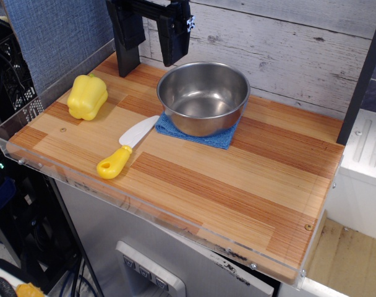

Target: Place the yellow knife on the front right part of the table.

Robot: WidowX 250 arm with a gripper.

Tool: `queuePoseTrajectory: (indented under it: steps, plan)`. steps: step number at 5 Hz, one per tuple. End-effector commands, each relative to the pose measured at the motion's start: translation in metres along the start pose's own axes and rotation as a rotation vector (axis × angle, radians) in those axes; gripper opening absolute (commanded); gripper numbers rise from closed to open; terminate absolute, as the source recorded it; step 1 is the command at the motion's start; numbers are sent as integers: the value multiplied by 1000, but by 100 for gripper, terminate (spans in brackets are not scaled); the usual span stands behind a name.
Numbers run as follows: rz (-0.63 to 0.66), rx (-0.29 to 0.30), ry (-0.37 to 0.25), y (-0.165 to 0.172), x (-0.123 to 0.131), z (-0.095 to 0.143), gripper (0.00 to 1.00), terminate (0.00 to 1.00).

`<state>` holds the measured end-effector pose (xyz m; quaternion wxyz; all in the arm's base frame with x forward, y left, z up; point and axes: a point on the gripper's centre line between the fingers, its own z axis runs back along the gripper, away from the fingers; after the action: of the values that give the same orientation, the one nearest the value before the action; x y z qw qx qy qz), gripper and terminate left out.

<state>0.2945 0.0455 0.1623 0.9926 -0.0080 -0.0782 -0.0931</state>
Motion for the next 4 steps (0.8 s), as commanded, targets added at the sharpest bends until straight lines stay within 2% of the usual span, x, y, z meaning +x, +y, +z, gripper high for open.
queuePoseTrajectory:
  steps: [1, 2, 3, 4]
  plan:
    - [0, 0, 0, 0, 0, 0, 100, 0]
    - [21, -8, -12, 12, -2, 0, 100, 0]
    - [114, -32, -14, 42, -7, -12, 100, 0]
    - [206, -18, 11, 77, -26, -36, 100, 0]
